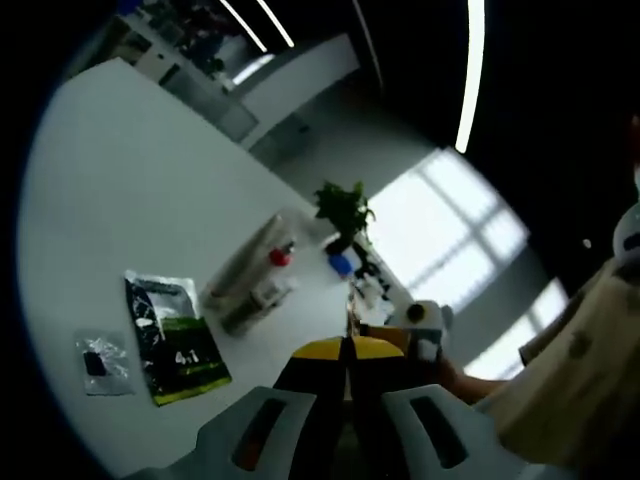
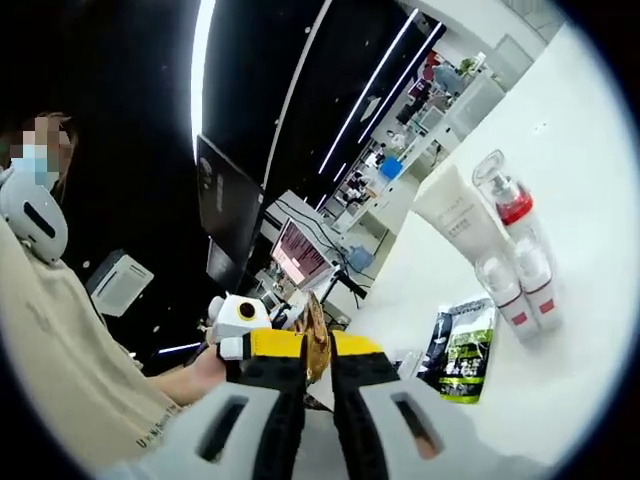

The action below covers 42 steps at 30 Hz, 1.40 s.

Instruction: Arrange the skincare products in the storage area until every visible bottle or jar stands upright without overlapping.

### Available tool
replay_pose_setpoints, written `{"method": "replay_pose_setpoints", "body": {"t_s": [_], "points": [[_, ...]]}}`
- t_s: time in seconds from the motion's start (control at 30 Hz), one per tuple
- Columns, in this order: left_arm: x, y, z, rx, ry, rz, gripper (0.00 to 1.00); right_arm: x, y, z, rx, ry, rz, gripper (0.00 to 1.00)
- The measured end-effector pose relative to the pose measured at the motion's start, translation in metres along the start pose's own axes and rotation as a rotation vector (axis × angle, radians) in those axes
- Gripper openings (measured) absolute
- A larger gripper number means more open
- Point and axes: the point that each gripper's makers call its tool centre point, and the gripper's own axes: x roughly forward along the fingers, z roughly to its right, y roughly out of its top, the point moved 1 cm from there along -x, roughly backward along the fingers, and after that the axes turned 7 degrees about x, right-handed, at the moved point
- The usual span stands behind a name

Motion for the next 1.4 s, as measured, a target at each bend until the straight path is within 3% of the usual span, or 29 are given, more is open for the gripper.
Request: {"method": "replay_pose_setpoints", "body": {"t_s": [0.23,0.4,0.57,0.93,1.4], "points": [[0.005,-0.017,0.006,0.024,-0.03,-0.095,0.0,0.002,0.0,-0.003,-0.007,0.014,-0.019,0.08],[0.006,-0.02,0.009,0.021,-0.05,-0.11,0.0,0.002,-0.005,-0.003,0.001,0.016,-0.035,0.07],[0.006,-0.022,0.008,0.026,-0.051,-0.122,0.0,0.001,-0.007,-0.007,0.0,0.033,-0.046,0.01],[0.016,-0.015,0.01,0.013,-0.088,-0.054,0.0,0.002,0.011,-0.008,0.091,0.05,0.081,0.01],[0.031,-0.045,0.016,0.024,-0.105,-0.155,0.02,-0.004,0.026,0.004,0.159,0.017,0.186,0.01]]}}
